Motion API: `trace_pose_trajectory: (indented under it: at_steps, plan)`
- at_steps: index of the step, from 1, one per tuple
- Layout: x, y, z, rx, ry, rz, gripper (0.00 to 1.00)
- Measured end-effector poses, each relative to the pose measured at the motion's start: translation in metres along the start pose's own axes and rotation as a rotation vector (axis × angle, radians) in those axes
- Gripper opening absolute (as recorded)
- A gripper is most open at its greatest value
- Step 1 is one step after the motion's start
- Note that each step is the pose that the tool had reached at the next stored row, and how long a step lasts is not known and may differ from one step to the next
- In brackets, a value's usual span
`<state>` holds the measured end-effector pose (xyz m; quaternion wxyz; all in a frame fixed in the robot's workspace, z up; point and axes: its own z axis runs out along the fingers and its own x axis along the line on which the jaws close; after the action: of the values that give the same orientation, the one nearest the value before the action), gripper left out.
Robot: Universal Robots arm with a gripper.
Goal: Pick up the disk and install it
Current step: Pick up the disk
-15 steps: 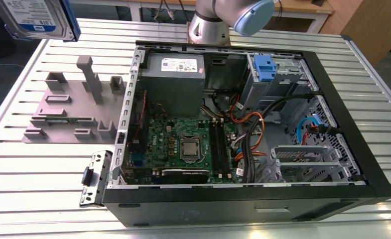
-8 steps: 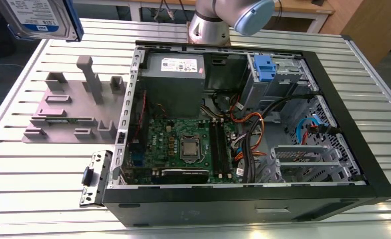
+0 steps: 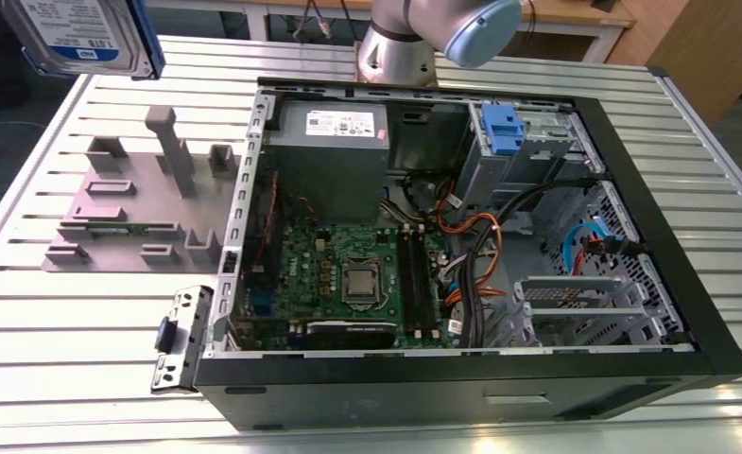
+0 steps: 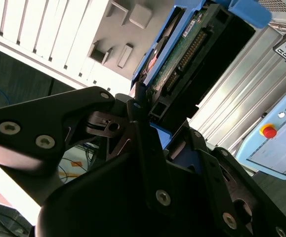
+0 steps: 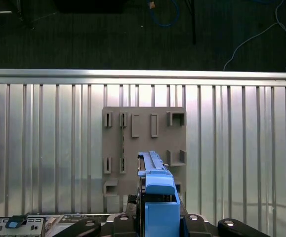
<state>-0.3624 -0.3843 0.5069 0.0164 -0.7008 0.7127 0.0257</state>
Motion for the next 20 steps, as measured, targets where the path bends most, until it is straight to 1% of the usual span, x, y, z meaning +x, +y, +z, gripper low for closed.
trace_pose_trajectory:
  at_steps: [20]
  plan:
    - [-0.0002, -0.0136, -0.0002, 0.0, 0.0, 0.0, 0.36]
